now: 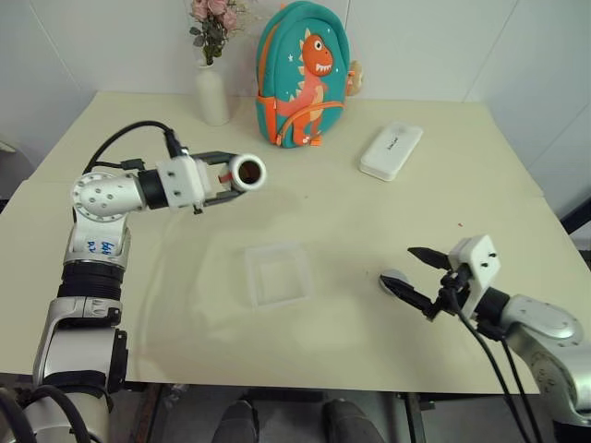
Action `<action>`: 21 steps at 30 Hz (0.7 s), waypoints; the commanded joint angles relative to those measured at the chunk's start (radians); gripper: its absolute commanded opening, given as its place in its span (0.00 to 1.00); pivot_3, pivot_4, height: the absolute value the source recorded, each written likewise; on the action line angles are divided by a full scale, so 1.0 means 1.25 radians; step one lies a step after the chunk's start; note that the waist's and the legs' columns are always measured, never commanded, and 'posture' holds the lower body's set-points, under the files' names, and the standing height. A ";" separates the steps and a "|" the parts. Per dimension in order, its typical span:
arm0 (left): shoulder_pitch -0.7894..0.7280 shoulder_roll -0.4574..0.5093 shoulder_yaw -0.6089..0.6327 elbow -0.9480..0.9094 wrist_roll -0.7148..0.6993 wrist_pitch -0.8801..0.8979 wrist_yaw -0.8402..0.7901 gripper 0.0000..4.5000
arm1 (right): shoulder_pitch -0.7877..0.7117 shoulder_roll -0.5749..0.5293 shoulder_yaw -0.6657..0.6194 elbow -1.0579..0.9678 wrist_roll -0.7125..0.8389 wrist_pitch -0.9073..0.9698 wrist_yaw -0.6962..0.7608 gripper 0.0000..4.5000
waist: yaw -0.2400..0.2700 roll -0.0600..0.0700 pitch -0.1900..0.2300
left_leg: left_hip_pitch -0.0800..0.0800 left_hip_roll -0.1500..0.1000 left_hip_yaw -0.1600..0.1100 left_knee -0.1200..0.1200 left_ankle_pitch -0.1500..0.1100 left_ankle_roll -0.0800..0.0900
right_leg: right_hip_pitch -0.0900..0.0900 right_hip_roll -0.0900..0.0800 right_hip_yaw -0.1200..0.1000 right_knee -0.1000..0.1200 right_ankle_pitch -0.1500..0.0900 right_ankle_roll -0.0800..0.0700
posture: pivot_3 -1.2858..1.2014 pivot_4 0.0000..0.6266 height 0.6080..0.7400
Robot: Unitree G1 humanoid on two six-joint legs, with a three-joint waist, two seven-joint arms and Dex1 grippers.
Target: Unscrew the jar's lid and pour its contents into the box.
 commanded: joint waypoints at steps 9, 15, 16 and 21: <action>-0.026 0.080 -0.078 -0.015 0.192 -0.378 0.105 0.44 | -0.059 -0.053 -0.006 0.025 0.025 0.003 0.047 1.00 | 0.004 0.000 0.000 | 0.000 0.000 0.000 0.001 0.000 0.000 | 0.000 0.000 0.000 0.000 0.000 0.000 | 0.52 0.24 1.00; -0.081 0.044 -0.080 -0.032 0.392 -0.459 0.271 0.44 | -0.109 -0.042 0.038 0.056 0.010 -0.006 0.051 1.00 | 0.006 0.000 0.000 | 0.000 0.000 0.000 0.001 0.000 0.000 | 0.000 0.000 0.000 0.000 0.001 0.001 | 0.52 0.24 1.00; -0.090 0.036 -0.077 -0.042 0.441 -0.468 0.307 0.44 | -0.117 -0.041 0.045 0.060 0.009 -0.006 0.052 1.00 | 0.006 0.000 0.000 | 0.000 0.000 0.000 0.002 0.000 0.000 | 0.000 0.000 0.000 0.000 0.001 0.001 | 0.52 0.24 1.00; -0.108 0.036 -0.097 -0.096 0.569 -0.475 0.403 0.44 | -0.138 -0.044 0.055 0.069 0.009 -0.002 0.052 1.00 | 0.004 0.000 0.000 | 0.000 0.000 0.001 0.002 0.000 0.000 | 0.000 0.000 0.001 0.000 0.001 0.001 | 0.52 0.24 1.00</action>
